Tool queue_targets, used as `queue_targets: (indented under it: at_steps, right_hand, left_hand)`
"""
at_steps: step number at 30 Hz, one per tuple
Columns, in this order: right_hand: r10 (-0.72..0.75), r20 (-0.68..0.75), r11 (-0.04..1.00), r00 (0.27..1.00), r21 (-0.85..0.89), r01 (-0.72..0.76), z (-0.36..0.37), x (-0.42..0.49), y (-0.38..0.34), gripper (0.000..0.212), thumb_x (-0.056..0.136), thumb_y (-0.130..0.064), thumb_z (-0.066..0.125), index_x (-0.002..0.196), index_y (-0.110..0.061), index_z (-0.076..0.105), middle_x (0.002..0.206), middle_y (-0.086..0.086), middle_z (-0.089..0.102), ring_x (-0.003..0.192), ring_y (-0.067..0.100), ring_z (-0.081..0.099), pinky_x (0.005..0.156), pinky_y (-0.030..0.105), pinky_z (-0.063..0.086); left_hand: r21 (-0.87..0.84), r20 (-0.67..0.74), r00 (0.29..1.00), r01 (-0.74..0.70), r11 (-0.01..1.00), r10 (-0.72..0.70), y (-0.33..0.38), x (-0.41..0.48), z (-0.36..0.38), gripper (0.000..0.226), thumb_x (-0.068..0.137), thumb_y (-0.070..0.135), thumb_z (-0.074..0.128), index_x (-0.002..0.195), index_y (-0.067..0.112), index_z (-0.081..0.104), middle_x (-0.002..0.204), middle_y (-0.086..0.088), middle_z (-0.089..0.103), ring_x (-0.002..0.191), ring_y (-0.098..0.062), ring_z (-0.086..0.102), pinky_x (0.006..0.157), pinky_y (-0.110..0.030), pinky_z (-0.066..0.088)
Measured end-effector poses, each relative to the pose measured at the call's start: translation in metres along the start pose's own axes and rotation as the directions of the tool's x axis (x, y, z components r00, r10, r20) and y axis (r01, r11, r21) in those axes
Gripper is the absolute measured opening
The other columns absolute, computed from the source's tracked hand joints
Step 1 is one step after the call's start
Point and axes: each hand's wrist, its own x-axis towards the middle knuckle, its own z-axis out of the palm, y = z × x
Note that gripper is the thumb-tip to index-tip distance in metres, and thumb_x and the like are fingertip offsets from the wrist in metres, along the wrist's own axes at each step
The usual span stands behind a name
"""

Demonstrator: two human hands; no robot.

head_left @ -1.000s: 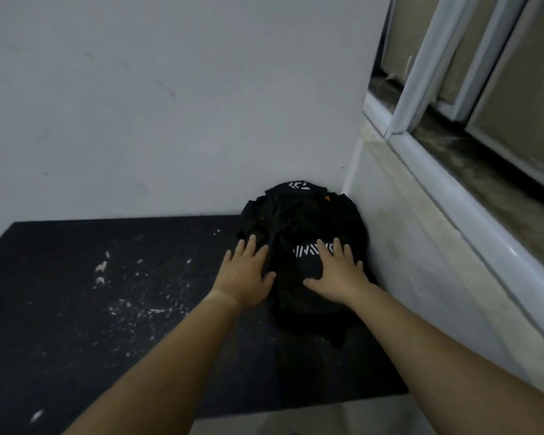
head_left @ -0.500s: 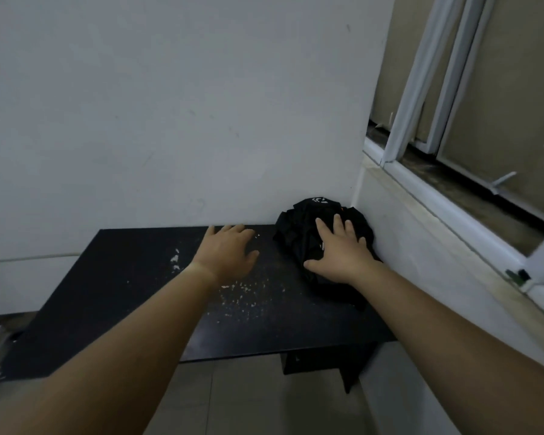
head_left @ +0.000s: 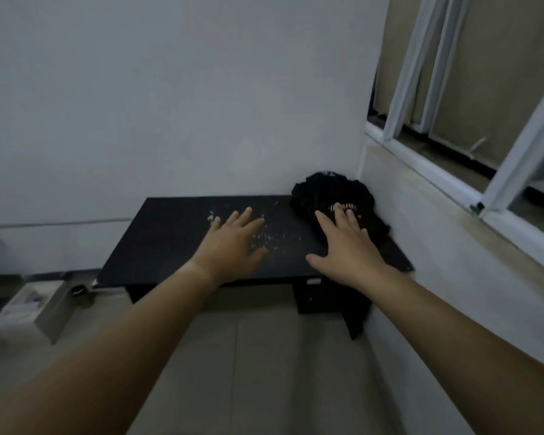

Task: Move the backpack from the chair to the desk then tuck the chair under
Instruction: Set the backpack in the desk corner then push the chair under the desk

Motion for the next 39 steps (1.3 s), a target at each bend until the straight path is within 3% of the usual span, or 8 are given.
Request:
queue_targets:
  at_steps: [6,19,31,39]
  right_hand:
    - [0.021,0.034,0.999,0.999,0.031,-0.022,0.014,-0.11,-0.039,0.092,0.083,-0.045,0.062,0.153,-0.028,0.005,0.162,0.009,-0.014,0.148,0.03,-0.011,0.119,0.058,0.013]
    - [-0.016,0.039,0.999,0.999,0.044,0.014,0.03,-0.229,-0.157,0.089,0.086,-0.044,0.061,0.153,-0.027,0.005,0.162,0.012,-0.014,0.148,0.032,-0.012,0.118,0.059,0.014]
    - [-0.011,0.129,0.995,0.992,0.101,-0.002,0.115,-0.36,-0.347,0.086,0.09,-0.04,0.06,0.153,-0.028,0.003,0.162,0.008,-0.018,0.148,0.028,-0.014,0.119,0.054,0.008]
    - [-0.027,0.283,0.991,0.959,0.133,-0.011,0.181,-0.455,-0.446,0.094,0.086,-0.052,0.062,0.153,-0.03,-0.001,0.16,0.007,-0.025,0.147,0.027,-0.019,0.12,0.053,0.006]
  left_hand:
    - [0.025,0.039,0.998,0.044,0.999,-0.045,0.0,-0.123,-0.005,0.07,0.093,0.057,0.04,0.154,0.03,0.017,0.165,-0.004,0.006,0.151,-0.029,0.006,0.121,-0.053,0.004]
    - [0.061,0.046,0.995,0.091,0.994,-0.094,-0.047,-0.295,-0.051,0.069,0.094,0.055,0.041,0.154,0.029,0.02,0.165,-0.004,0.008,0.151,-0.027,0.007,0.121,-0.052,0.006]
    - [0.042,0.089,0.995,0.031,0.999,-0.034,-0.177,-0.499,-0.056,0.073,0.091,0.057,0.042,0.154,0.027,0.02,0.165,-0.006,0.008,0.151,-0.026,0.008,0.121,-0.051,0.005]
    - [0.009,0.287,0.955,0.069,0.998,-0.069,-0.245,-0.642,-0.029,0.084,0.083,0.074,0.037,0.153,0.031,0.018,0.165,-0.005,0.009,0.151,-0.025,0.009,0.122,-0.052,0.006]
